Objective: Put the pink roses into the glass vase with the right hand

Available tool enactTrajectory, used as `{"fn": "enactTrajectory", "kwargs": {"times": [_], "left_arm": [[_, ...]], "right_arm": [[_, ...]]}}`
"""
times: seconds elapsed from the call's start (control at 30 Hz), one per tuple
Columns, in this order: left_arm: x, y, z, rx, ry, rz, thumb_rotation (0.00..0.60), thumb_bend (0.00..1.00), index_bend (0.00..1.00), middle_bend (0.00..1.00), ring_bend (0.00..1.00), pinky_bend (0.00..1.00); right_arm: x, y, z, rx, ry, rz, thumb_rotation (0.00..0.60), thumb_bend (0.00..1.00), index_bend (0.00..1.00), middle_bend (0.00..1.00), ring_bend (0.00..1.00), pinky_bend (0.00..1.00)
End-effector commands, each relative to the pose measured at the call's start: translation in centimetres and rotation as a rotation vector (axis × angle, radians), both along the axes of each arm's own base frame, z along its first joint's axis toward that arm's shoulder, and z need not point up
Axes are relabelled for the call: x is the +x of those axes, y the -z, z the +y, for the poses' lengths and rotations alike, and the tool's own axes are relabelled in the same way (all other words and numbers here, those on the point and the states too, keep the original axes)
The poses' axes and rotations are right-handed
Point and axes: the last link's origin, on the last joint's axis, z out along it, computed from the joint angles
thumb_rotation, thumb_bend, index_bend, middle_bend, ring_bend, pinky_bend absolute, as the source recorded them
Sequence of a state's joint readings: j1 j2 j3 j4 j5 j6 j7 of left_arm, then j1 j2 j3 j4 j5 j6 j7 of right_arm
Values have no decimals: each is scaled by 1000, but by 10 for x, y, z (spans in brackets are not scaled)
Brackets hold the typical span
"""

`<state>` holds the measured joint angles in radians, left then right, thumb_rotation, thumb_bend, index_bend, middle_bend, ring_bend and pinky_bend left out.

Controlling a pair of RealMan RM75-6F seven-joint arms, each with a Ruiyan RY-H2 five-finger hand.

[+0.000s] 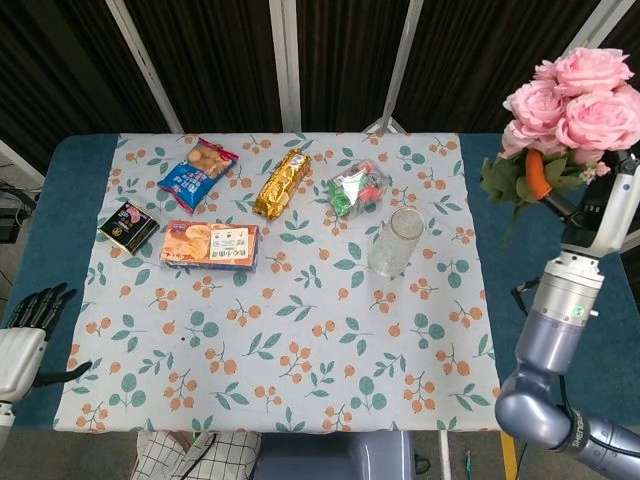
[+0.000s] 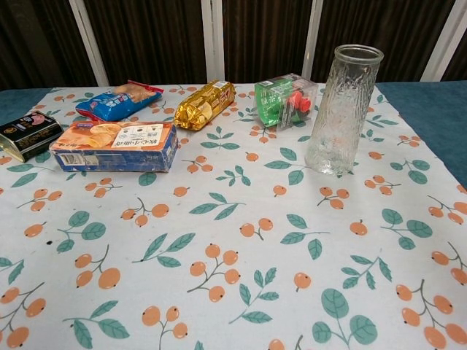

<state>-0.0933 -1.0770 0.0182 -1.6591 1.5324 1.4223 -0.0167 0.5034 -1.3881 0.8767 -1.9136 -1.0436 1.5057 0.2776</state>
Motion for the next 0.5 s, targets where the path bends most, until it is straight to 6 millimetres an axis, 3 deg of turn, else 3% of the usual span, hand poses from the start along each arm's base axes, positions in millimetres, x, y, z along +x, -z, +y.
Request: {"fn": "enactTrajectory", "kwargs": {"times": [0.03,0.23,0.5], "left_arm": [[0,0,0,1,-3,-3,600,0,0,0,0,0],[-1,-1,1,0,-10,-6,600,0,0,0,0,0],[-3,-2,2,2,-21,-10,600,0,0,0,0,0]], "right_arm": [[12,10,-14,21,-18,-30,600,313,486,509,496,327],[26,39,-39,65,-11,-30,600,313,485,509,496,327],[23,71,-66,102,36,-2,600,313,482,509,492,326]]}}
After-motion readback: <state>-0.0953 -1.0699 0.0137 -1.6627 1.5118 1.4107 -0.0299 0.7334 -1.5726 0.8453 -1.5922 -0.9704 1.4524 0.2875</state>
